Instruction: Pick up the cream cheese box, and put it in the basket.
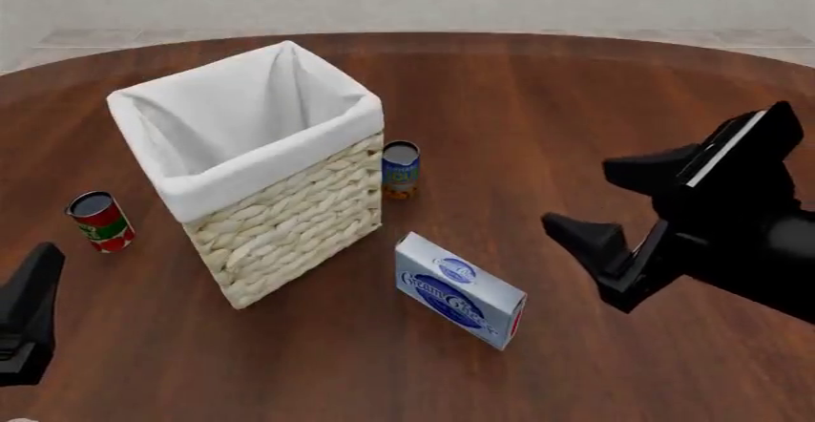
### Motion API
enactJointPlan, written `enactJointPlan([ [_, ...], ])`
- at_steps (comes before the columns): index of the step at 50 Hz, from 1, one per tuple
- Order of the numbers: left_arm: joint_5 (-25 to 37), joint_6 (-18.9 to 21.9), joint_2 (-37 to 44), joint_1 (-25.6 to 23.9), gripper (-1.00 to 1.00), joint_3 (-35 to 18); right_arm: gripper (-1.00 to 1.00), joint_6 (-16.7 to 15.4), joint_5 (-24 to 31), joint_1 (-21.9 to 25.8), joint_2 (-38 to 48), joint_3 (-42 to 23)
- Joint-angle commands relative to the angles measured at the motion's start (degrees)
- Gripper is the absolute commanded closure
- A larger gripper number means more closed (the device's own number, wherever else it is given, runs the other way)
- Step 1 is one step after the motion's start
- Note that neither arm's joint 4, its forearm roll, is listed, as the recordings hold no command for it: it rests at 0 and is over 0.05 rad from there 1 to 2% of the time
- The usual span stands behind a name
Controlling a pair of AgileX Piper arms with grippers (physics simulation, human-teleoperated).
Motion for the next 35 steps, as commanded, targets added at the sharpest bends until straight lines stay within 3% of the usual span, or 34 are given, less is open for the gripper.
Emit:
enactJointPlan([
  [1,0.1,-0.2,0.0,-0.2,-1.00,0.0,-1.00,-0.1,4.2,1.2,2.9,-4.2],
  [16,0.3,0.0,0.0,-0.3,-1.00,0.0,-1.00,0.3,8.9,3.9,4.3,-8.2],
  [26,0.4,-0.1,0.0,-0.5,-1.00,0.0,-1.00,2.9,12.6,5.6,5.9,-11.4],
  [35,0.3,0.2,0.0,-0.9,-1.00,0.0,-1.00,2.7,11.0,5.1,9.9,-11.4],
])
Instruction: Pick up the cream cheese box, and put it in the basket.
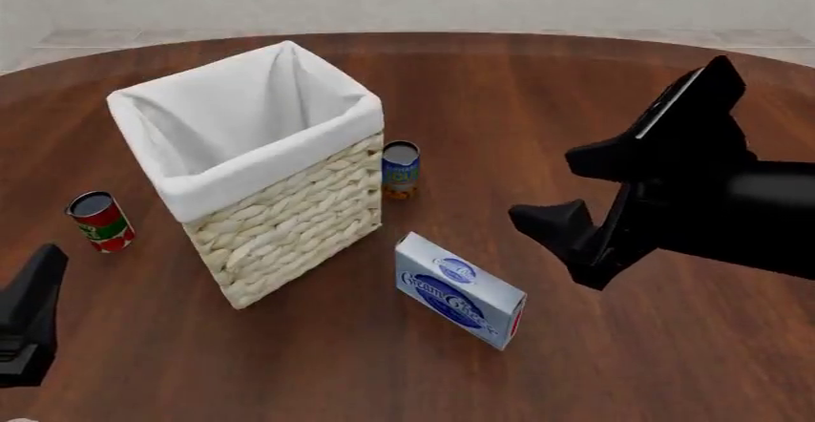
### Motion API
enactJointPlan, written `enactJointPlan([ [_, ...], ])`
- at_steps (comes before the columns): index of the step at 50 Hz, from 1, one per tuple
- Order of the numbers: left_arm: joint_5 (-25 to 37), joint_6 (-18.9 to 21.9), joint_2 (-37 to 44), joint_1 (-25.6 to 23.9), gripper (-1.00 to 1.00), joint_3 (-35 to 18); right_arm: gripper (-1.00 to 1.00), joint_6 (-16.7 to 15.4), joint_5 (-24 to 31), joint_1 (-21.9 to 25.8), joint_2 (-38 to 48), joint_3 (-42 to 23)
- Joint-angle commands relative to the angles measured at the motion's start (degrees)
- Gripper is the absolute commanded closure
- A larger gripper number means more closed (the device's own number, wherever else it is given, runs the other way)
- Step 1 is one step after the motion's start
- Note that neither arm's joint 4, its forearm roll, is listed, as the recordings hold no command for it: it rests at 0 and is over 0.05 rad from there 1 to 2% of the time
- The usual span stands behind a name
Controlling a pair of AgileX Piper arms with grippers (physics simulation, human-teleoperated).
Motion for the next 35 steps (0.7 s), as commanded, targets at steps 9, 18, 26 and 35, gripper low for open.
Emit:
enactJointPlan([
  [9,-0.2,0.2,0.0,-0.6,-1.00,0.0,-1.00,0.1,-0.8,0.5,5.7,-1.4],
  [18,-0.6,0.3,0.0,-0.8,-1.00,0.0,-1.00,-0.3,-2.5,0.6,6.4,-0.2],
  [26,-1.0,0.3,0.0,-0.8,-1.00,0.0,-1.00,-1.0,-2.8,1.1,7.0,0.2],
  [35,-2.2,0.6,0.0,-0.6,-1.00,0.0,-1.00,-1.1,-3.9,1.7,8.6,1.1],
])
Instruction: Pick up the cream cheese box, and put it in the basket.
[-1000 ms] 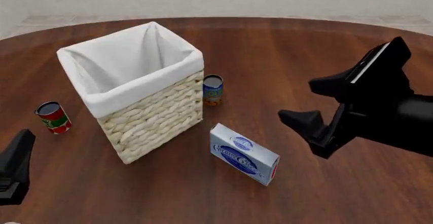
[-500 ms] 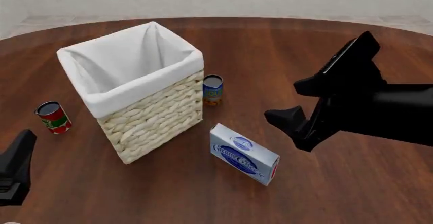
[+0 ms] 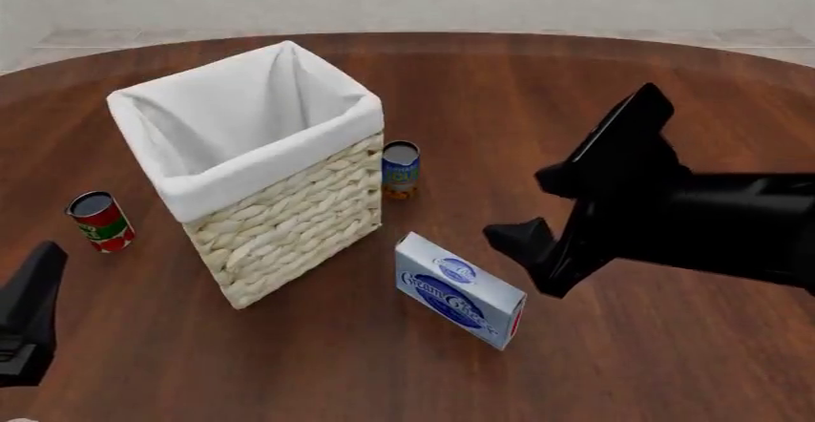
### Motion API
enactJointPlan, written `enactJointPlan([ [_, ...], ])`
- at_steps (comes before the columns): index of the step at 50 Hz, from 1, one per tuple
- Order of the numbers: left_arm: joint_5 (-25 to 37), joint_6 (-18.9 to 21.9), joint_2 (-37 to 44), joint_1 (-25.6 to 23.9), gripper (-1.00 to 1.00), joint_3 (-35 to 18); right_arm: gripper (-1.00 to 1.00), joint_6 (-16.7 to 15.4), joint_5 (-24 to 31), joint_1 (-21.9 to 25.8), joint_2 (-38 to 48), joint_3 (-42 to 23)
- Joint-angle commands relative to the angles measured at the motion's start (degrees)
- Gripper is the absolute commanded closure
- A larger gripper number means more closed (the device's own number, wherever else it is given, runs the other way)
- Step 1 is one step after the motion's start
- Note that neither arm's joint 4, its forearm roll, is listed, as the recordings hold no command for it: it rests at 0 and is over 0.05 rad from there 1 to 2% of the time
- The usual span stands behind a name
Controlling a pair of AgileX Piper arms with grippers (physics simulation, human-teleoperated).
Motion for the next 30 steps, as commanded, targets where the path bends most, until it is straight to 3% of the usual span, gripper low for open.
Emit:
enactJointPlan([
  [1,-1.2,0.2,0.0,0.2,-1.00,0.0,-1.00,-0.4,-1.2,0.7,1.8,0.9],
  [30,-2.2,0.4,0.0,0.5,-1.00,-1.0,-1.00,2.4,-2.6,1.7,2.8,1.9],
])
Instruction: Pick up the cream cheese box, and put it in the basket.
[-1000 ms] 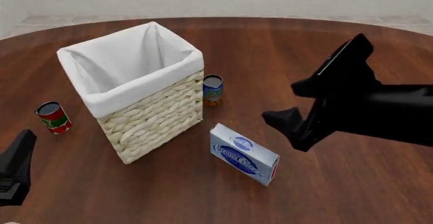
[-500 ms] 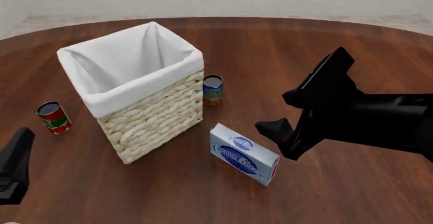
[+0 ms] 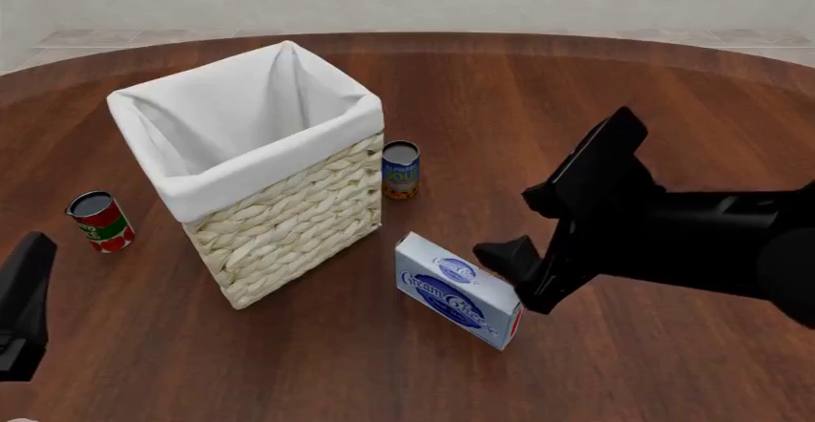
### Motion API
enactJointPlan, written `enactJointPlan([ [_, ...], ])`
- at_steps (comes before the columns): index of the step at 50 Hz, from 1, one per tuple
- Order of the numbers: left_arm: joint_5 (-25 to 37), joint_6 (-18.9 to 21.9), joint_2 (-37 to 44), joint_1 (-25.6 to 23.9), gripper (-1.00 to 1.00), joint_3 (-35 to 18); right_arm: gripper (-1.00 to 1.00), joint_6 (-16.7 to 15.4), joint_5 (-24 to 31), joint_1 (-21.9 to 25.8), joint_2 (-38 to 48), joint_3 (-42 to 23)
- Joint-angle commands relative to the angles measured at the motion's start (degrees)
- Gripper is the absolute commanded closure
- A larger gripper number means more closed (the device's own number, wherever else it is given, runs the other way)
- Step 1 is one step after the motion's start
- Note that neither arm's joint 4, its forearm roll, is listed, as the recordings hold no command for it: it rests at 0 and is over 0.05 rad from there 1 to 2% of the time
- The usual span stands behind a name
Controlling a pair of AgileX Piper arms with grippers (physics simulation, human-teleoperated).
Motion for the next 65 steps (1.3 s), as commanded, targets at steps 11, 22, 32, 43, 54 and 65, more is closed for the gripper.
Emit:
enactJointPlan([
  [11,-0.2,0.1,0.0,0.0,-1.00,-0.6,-1.00,1.3,-1.7,0.8,1.0,1.4],
  [22,-0.3,0.4,0.0,0.0,-1.00,-0.6,-1.00,1.6,-2.3,1.1,1.9,1.6],
  [32,-0.2,0.4,0.0,0.2,-1.00,-1.2,-1.00,1.9,-3.1,0.8,2.9,1.7],
  [43,-0.1,0.2,0.0,0.4,-1.00,-1.5,-1.00,2.6,-4.0,0.9,3.5,2.3],
  [54,0.1,0.1,0.0,0.5,-1.00,-2.1,-1.00,3.2,-4.9,1.2,4.0,3.1],
  [65,0.3,0.2,0.0,0.5,-1.00,-2.3,-1.00,3.7,-5.6,1.5,4.4,3.6],
])
